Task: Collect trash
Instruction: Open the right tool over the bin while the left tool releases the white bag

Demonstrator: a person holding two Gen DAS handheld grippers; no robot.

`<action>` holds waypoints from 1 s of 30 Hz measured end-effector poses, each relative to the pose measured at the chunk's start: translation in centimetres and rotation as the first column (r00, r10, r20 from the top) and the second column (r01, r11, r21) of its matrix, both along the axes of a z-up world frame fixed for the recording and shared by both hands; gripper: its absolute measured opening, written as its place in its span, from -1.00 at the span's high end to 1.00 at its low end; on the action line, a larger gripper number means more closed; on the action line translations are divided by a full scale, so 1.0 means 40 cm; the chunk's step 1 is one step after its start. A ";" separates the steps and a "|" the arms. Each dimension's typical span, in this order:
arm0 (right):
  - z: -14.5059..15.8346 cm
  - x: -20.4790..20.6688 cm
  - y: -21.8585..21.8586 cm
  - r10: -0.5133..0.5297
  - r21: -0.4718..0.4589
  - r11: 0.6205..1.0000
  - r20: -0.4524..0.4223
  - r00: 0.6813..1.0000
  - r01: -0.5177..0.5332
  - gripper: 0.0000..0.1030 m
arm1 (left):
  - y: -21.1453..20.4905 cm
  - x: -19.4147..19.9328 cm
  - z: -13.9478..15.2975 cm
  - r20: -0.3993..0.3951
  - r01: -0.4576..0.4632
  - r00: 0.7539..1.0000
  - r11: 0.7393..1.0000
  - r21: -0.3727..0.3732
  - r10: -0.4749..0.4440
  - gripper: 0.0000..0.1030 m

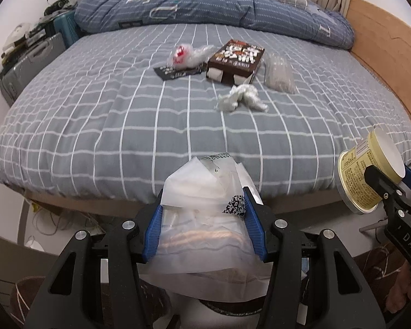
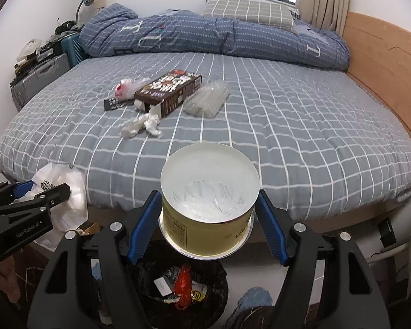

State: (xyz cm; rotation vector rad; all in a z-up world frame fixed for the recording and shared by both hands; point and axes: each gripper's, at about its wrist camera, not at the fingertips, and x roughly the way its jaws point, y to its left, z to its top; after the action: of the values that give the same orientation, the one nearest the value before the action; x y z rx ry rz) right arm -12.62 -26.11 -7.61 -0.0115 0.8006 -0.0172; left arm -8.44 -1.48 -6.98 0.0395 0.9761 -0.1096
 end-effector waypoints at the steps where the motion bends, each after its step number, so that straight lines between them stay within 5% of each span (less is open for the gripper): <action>1: -0.002 -0.008 0.006 0.001 0.001 1.000 -0.007 1.000 -0.001 -0.30 | 0.002 -0.008 -0.005 -0.006 0.000 1.000 1.000 0.003 0.000 -0.01; 16: -0.029 -0.096 0.066 0.031 0.001 1.000 -0.063 0.998 -0.031 -0.30 | 0.034 -0.115 -0.035 -0.066 -0.025 0.998 0.999 -0.027 0.023 -0.01; 30: -0.195 -0.079 0.084 0.043 -0.017 0.999 -0.206 0.978 -0.047 -0.30 | 0.064 -0.101 -0.170 -0.130 -0.036 0.991 0.999 -0.012 0.034 0.00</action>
State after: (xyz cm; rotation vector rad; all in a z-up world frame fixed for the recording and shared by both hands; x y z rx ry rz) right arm -15.80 -22.75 -15.39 -0.0530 1.0071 0.0186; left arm -12.49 1.07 -13.78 0.0022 1.1054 -0.0877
